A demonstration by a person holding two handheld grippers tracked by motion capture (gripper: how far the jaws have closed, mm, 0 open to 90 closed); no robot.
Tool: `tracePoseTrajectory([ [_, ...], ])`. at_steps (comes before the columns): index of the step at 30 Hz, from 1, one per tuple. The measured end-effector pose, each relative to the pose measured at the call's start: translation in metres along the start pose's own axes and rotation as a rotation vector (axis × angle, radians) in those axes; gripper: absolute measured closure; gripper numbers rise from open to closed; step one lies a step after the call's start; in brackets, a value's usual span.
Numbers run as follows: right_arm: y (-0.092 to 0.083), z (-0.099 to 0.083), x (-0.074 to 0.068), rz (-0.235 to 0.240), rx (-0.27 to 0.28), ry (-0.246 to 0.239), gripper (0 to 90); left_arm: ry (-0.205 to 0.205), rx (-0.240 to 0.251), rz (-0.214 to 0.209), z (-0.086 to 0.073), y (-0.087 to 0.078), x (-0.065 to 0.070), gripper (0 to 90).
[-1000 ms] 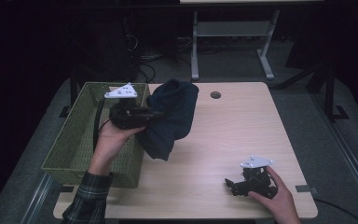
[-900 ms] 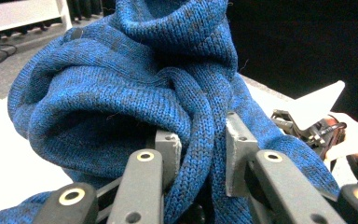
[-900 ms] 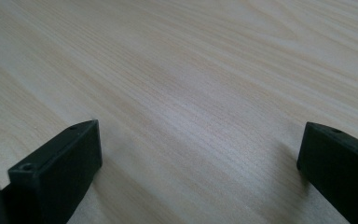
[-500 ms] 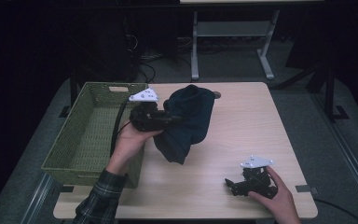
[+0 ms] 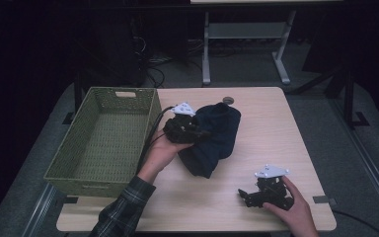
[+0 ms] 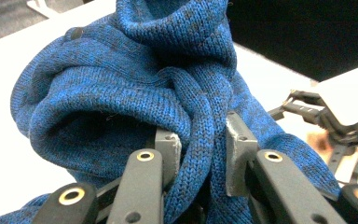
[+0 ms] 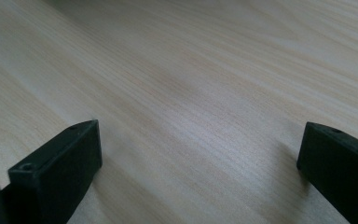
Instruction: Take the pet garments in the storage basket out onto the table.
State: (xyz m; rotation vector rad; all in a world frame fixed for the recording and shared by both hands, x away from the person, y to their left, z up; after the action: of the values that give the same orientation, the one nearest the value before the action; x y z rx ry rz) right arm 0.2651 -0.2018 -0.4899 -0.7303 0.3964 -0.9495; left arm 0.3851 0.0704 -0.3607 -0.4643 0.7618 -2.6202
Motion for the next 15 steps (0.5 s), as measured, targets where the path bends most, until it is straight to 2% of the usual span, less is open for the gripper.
tracePoseTrajectory([
  [6, 0.0, 0.0, 0.0, 0.001, -0.003, 0.004, 0.0, -0.016, -0.049, -0.002, -0.007, 0.032, -0.003, 71.4],
  [12, 0.0, 0.0, 0.0, 0.002, -0.003, 0.004, 0.0, -0.02, -0.074, -0.003, -0.009, 0.055, -0.006, 70.9],
  [15, 0.0, 0.0, 0.0, 0.002, -0.003, 0.005, 0.0, -0.015, -0.087, 0.008, -0.011, 0.063, -0.006, 65.4],
])
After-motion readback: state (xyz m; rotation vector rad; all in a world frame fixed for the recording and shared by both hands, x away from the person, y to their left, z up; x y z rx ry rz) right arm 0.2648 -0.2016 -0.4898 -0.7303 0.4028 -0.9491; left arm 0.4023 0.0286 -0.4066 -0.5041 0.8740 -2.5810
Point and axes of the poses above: each handheld gripper's, and its own axes: y roughly forward along the jaws, z roughly out of its top, x roughly to its right, the point moved 1 cm from there along y, roughly forward along the jaws, and after that the axes turned 3 degrees about -z, right-handed, at the moved point
